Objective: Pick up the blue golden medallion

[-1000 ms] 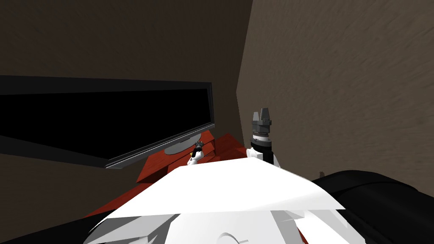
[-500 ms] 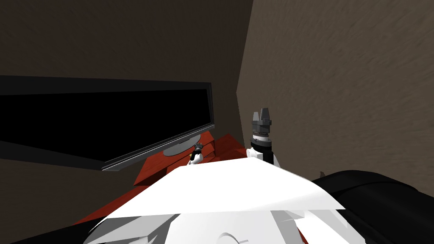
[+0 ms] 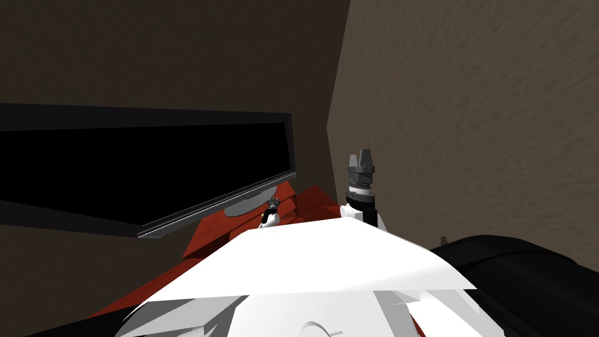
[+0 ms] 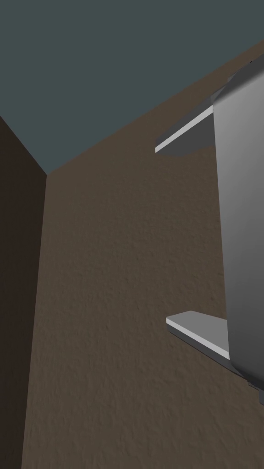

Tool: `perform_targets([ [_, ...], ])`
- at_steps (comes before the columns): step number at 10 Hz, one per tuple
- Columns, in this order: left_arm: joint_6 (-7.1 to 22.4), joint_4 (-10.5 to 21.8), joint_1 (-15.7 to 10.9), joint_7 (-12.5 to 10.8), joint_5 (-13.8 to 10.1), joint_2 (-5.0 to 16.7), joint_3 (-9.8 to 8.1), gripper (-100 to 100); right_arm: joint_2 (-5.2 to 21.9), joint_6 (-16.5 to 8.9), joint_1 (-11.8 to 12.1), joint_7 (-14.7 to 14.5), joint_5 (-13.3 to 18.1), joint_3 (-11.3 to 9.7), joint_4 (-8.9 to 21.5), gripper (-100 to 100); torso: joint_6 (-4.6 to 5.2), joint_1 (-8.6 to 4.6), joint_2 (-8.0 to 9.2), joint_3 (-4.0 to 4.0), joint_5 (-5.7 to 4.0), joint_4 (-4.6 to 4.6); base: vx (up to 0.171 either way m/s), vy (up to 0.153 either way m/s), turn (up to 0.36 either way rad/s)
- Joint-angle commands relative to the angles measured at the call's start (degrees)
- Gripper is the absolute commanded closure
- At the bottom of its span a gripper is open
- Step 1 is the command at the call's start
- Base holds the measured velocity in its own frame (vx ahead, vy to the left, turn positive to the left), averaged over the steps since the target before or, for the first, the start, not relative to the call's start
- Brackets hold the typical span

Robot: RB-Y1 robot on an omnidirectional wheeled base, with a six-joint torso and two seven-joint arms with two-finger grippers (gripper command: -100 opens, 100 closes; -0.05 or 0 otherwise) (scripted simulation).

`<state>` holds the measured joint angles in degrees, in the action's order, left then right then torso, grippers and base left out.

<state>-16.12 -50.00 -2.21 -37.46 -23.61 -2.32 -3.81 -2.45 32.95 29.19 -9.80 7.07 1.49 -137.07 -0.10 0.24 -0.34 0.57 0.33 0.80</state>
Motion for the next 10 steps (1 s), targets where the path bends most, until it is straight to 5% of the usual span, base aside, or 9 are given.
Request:
perform_targets([
  [1,0.58,-1.59,0.53,0.25,0.00,-0.09,-0.07,100,0.00,0.00,0.00,0.00,0.00,0.00,0.00,0,0.00,0.00,0.00,0.00,0.00,0.00,0.000,0.000,0.000],
  [4,2.73,-7.99,6.41,1.49,-1.55,0.00,2.33,100,0.00,0.00,0.00,0.00,0.00,0.00,0.00,0,0.01,0.00,-0.02,0.02,0.00,0.01,0.031,-0.010,0.004],
  [10,4.87,-16.81,13.01,2.74,-3.10,0.09,4.72,100,0.00,0.00,0.00,0.00,0.00,0.00,0.00,0,0.00,-0.01,-0.01,0.02,0.01,0.03,0.033,-0.011,0.003],
])
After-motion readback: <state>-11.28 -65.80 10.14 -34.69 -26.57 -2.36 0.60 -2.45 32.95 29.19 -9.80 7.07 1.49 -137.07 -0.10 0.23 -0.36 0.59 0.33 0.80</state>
